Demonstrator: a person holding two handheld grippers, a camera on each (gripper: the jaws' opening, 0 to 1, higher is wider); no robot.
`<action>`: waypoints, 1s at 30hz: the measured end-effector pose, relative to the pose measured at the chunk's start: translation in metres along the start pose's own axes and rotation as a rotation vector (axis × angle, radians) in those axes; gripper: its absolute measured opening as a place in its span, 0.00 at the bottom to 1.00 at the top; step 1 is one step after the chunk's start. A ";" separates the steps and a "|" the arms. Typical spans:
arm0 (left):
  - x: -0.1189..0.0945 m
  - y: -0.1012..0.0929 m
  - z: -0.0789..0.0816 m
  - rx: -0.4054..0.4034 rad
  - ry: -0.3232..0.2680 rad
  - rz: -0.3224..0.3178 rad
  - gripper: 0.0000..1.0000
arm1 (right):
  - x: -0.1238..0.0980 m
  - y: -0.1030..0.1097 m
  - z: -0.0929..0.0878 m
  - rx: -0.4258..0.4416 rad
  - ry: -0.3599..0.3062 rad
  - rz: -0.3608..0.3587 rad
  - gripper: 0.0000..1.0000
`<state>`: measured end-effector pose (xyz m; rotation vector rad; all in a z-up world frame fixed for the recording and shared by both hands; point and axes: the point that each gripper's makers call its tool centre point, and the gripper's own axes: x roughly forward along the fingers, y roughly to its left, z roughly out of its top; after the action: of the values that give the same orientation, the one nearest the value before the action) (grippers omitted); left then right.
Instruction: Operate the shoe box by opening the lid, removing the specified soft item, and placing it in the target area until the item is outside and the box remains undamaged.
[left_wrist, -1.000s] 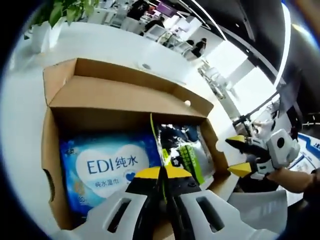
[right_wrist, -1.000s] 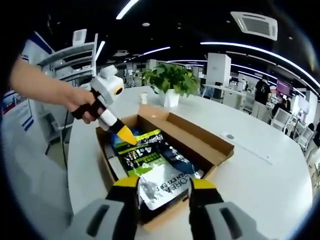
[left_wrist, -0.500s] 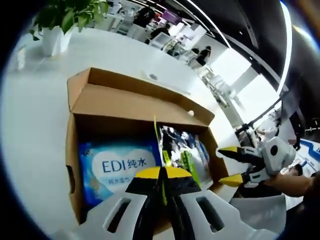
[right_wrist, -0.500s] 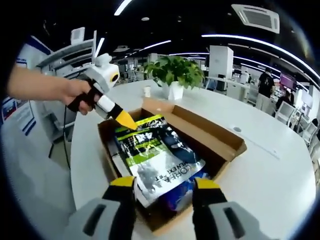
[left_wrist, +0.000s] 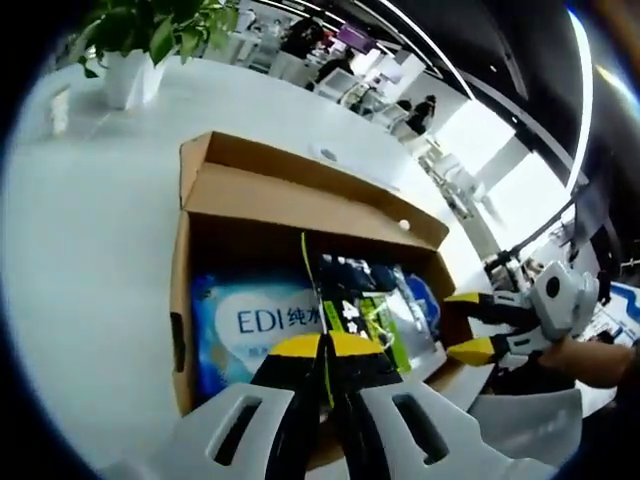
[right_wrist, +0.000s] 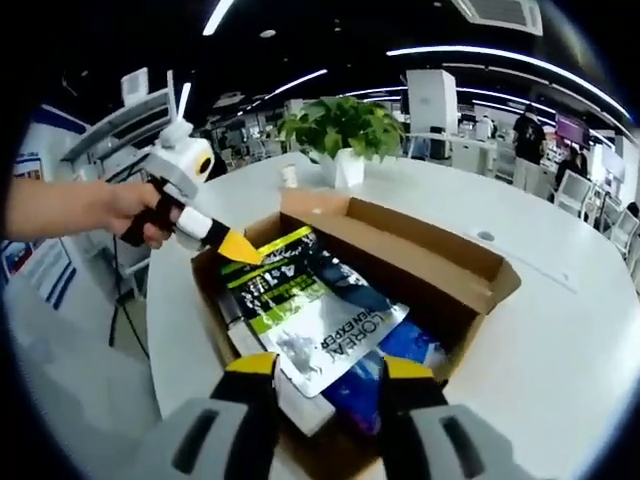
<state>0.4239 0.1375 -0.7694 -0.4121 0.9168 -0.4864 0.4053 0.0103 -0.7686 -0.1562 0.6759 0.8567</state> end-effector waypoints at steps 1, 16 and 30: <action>0.001 0.001 -0.001 0.002 0.003 0.002 0.00 | 0.000 0.001 -0.001 0.002 0.003 0.003 0.34; 0.006 0.014 -0.003 0.003 0.008 -0.003 0.00 | 0.011 0.004 -0.014 0.118 0.082 0.026 0.24; 0.007 0.017 -0.006 0.025 0.016 0.006 0.00 | 0.021 0.007 -0.017 0.174 0.118 0.019 0.21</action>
<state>0.4259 0.1462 -0.7864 -0.3832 0.9264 -0.4962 0.4016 0.0218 -0.7934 -0.0440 0.8600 0.8076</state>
